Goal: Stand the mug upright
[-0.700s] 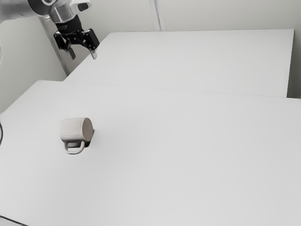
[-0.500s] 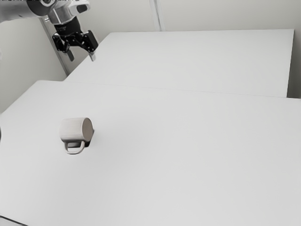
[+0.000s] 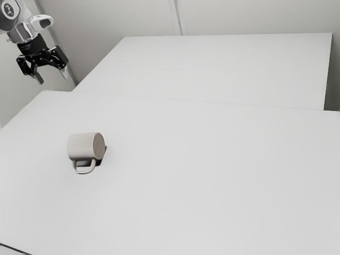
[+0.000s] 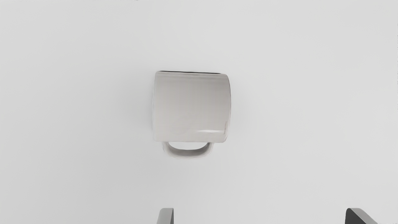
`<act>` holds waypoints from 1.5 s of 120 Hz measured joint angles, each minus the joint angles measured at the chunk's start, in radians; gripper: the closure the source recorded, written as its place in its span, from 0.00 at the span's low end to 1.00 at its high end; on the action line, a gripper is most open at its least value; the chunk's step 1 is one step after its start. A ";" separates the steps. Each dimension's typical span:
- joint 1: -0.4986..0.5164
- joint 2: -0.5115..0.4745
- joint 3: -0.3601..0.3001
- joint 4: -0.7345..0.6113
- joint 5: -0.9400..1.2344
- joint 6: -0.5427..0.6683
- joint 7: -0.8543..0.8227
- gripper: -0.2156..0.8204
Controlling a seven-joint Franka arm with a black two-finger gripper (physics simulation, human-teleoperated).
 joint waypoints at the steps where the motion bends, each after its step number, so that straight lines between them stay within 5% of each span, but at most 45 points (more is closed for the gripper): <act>1: 0.000 0.000 0.000 0.000 0.000 0.000 0.001 0.21; 35: 0.010 0.085 0.036 -0.022 -0.091 0.021 0.056 0.21; 66: 0.238 0.138 0.057 -0.140 -0.415 0.076 0.233 0.21; 100: 0.348 0.225 0.067 -0.296 -0.807 0.081 0.517 0.21; 180: 0.364 0.307 0.139 -0.511 -1.057 0.007 0.935 0.21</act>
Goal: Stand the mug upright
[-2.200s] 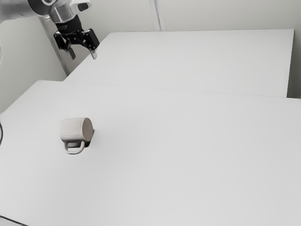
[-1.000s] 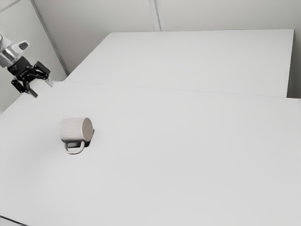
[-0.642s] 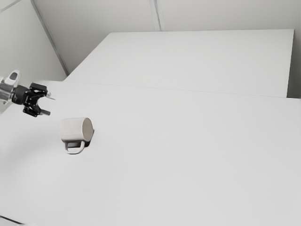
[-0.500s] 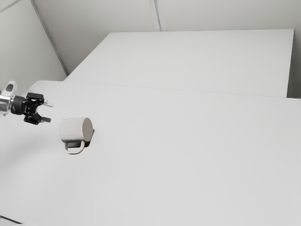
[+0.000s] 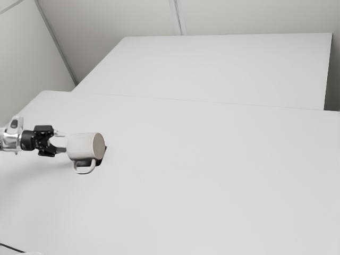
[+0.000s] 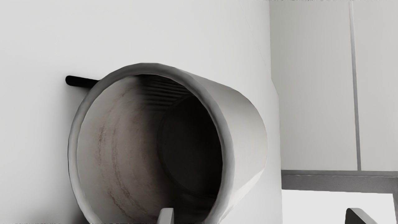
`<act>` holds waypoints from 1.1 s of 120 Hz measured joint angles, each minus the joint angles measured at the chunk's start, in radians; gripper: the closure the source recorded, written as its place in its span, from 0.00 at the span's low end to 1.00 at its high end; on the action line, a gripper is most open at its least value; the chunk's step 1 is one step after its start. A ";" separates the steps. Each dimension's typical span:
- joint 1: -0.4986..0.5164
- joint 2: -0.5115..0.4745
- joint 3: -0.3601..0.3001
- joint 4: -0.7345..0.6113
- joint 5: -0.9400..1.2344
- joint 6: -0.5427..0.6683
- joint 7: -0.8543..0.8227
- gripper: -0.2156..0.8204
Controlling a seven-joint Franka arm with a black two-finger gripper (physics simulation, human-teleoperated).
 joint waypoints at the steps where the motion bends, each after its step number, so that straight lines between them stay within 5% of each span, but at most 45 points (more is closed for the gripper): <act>1: 0.000 0.000 0.000 -0.003 -0.004 0.000 0.003 0.21; 87: -0.012 -0.036 -0.053 -0.109 -0.114 -0.037 0.151 0.21; 111: -0.013 -0.036 -0.055 -0.108 -0.124 -0.030 0.167 0.68; 132: -0.017 -0.041 -0.055 -0.108 -0.126 -0.027 0.176 0.86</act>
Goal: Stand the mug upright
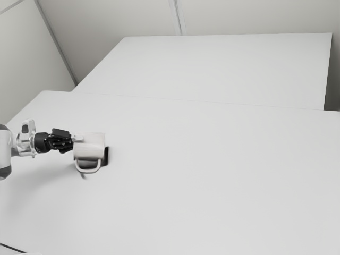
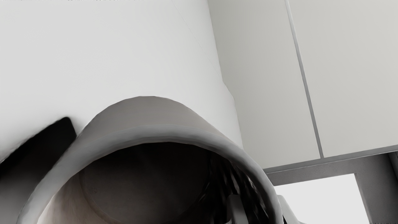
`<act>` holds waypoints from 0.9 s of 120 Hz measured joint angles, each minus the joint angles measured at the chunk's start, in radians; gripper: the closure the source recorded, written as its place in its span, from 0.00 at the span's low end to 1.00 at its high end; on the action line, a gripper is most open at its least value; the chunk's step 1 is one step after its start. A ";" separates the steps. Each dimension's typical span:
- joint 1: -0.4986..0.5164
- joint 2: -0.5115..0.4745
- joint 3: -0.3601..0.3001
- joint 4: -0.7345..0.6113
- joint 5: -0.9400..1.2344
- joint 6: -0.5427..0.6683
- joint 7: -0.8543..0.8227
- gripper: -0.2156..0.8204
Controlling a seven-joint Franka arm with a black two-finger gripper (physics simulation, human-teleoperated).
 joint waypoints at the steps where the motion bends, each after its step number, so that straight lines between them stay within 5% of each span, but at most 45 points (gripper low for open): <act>1: 0.000 0.000 0.000 0.000 0.000 0.000 0.000 0.87; 35: -0.041 -0.138 -0.072 0.083 0.077 0.087 0.003 0.94; 53: -0.083 -0.174 -0.160 0.305 0.471 0.198 -0.072 0.96; 77: -0.173 -0.193 -0.259 0.329 0.950 0.352 -0.295 0.96; 108: -0.276 -0.181 -0.297 0.318 1.188 0.459 -0.612 0.96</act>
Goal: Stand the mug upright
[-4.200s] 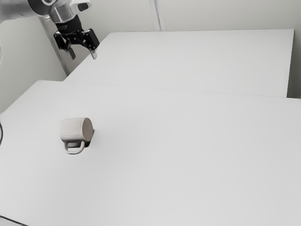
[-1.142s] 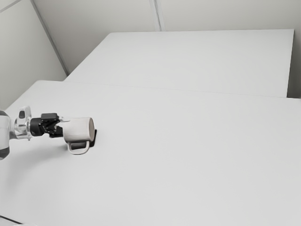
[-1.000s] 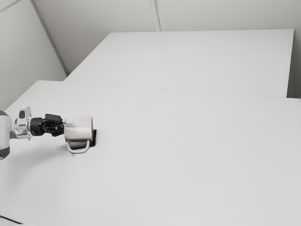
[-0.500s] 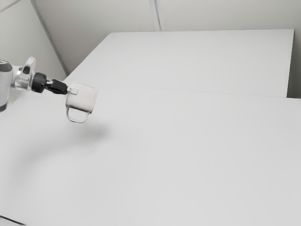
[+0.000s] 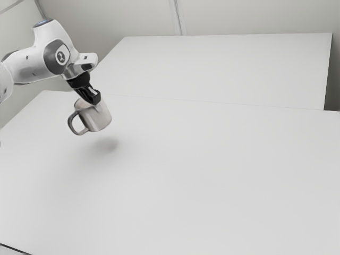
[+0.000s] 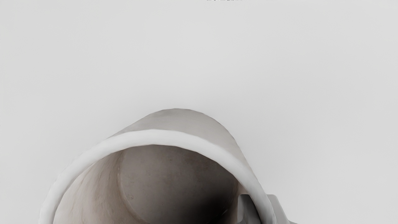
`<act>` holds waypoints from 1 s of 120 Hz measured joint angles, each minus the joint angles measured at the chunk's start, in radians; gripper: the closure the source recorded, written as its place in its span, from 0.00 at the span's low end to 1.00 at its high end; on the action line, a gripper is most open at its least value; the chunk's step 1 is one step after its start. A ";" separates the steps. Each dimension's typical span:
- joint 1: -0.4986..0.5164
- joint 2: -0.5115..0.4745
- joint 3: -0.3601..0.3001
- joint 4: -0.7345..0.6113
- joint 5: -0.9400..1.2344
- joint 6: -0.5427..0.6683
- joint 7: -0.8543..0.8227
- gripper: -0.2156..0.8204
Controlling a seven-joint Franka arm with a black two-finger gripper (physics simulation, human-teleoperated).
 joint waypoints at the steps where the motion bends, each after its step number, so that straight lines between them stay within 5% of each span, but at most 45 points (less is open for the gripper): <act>1: -0.002 0.001 0.000 0.000 0.003 0.002 -0.009 0.96; 29: -0.146 -0.048 0.010 -0.125 0.037 0.038 -0.241 0.96; 40: -0.233 -0.068 0.079 -0.207 0.040 0.067 -0.316 0.96; 61: -0.255 -0.074 0.104 -0.261 0.040 0.115 -0.435 0.96; 84: -0.257 -0.073 0.105 -0.263 0.032 0.137 -0.534 0.57; 100: -0.254 -0.093 0.102 -0.251 0.032 0.124 -0.589 0.40; 120: -0.246 -0.114 0.099 0.060 0.033 -0.112 -0.617 0.30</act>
